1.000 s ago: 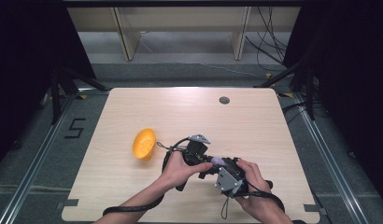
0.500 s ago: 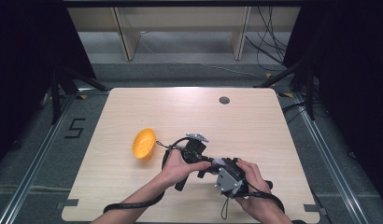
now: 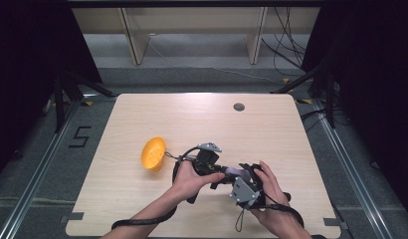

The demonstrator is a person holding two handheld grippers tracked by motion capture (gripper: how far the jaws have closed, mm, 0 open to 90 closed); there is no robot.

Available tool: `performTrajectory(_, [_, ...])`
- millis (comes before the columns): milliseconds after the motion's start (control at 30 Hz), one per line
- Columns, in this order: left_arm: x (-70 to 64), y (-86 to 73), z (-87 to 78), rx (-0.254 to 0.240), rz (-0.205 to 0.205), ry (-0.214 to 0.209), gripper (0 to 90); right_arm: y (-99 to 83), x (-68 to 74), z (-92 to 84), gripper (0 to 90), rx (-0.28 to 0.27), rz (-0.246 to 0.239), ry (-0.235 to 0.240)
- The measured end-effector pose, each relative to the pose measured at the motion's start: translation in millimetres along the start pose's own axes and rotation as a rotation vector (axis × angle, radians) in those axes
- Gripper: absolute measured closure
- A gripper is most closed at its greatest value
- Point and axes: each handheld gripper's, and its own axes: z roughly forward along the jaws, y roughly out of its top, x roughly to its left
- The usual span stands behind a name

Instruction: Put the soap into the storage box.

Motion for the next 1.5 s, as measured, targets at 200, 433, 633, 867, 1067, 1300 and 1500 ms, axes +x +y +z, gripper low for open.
performTrajectory(200, [-2.1,1.4,-4.4,-0.024,0.028,0.048,58.8,-1.8,-2.5,-4.4,33.1,-0.014,0.011,-0.019])
performTrajectory(433, [-2.5,-1.0,-10.8,-0.049,0.068,0.093,58.9,-10.4,-7.5,-15.0,32.7,-0.009,0.047,-0.034])
performTrajectory(633, [-4.1,-1.1,-15.6,-0.082,0.097,0.13,58.9,-22.8,-8.9,-20.2,33.0,0.001,0.102,-0.043])
performTrajectory(867, [-6.1,-3.7,-18.7,-0.115,0.109,0.171,58.9,-36.1,-11.5,-23.0,33.1,0.005,0.144,-0.036])
performTrajectory(1067, [-8.0,-7.1,-20.2,-0.145,0.11,0.219,58.9,-44.7,-13.1,-24.6,33.2,0.021,0.186,-0.051])
performTrajectory(1300, [-11.3,-6.6,-19.5,-0.163,0.136,0.259,58.9,-49.7,-14.4,-24.3,33.3,0.015,0.199,-0.041])
performTrajectory(1500, [-10.5,-8.0,-23.1,-0.177,0.15,0.284,58.9,-51.1,-14.8,-23.7,33.3,0.017,0.209,-0.048])
